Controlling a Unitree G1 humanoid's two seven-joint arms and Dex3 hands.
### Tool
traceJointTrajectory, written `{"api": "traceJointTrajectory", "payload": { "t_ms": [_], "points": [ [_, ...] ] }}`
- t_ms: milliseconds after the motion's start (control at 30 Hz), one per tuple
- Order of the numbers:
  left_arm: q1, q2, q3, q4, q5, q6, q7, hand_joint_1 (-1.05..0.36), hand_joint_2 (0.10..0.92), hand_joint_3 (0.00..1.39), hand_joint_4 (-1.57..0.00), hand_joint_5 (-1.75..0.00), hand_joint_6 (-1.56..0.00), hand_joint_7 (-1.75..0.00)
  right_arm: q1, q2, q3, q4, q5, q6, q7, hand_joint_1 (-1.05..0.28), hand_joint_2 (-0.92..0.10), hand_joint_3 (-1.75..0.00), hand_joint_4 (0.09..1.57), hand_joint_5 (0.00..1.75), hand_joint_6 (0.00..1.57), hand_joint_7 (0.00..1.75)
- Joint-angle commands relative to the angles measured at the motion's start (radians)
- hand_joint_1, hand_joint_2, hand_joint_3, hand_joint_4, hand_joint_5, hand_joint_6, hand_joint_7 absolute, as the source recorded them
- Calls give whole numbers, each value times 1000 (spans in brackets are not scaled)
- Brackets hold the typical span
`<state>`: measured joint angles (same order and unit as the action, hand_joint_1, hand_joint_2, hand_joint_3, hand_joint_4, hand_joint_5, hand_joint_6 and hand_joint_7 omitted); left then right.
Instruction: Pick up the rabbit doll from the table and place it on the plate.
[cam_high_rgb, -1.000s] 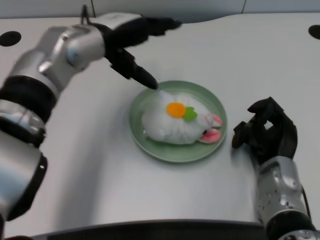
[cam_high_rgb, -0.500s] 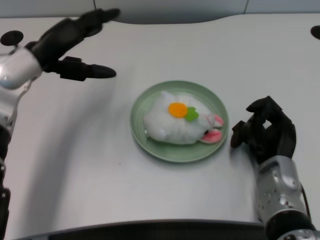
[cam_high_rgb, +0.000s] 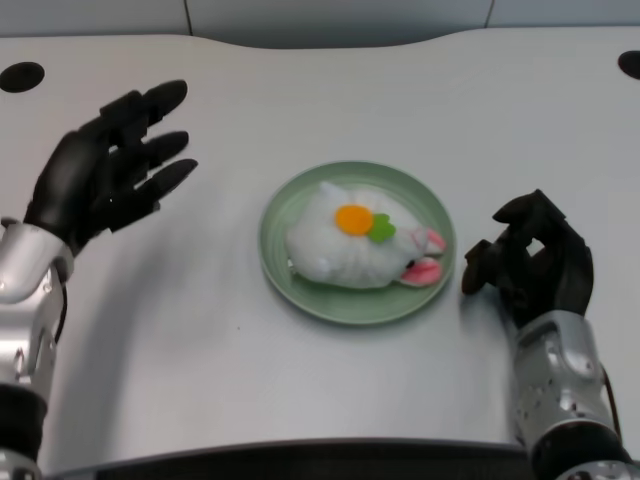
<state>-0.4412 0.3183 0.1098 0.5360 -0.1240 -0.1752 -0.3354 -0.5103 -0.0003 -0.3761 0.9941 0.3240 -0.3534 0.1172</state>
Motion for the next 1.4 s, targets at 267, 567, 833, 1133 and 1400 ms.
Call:
{"api": "traceJointTrajectory", "payload": {
  "t_ms": [267, 567, 833, 1133, 1400],
  "points": [
    [218, -123, 116, -304, -244, 332, 40, -529, 921, 488, -304, -1082, -550, -34, 23, 15, 2, -31, 5, -3, 6, -1048, -547, -1316, 1572, 1447, 1143, 1746],
    [372, -180, 142, -458, -331, 453, 55, -556, 921, 499, -273, -1201, -581, -49, 23, 15, 5, -34, -3, 1, -17, -1048, -561, -1307, 1572, 1447, 1126, 1746],
    [427, -217, 174, -459, -413, 485, 38, -540, 921, 499, -307, -1299, -642, -84, 28, 16, 9, -47, -3, 9, -21, -1048, -547, -1324, 1572, 1450, 1139, 1746],
    [438, -233, 192, -442, -457, 500, 17, -529, 921, 542, -257, -1447, -653, -114, 26, 10, 8, -49, 1, 18, -14, -1048, -553, -1332, 1572, 1466, 1148, 1746],
    [433, -230, 195, -423, -454, 494, 1, -541, 921, 505, -231, -1479, -631, -135, 24, 10, 8, -43, -2, 10, -16, -1048, -554, -1341, 1572, 1472, 1152, 1746]
  ]
}}
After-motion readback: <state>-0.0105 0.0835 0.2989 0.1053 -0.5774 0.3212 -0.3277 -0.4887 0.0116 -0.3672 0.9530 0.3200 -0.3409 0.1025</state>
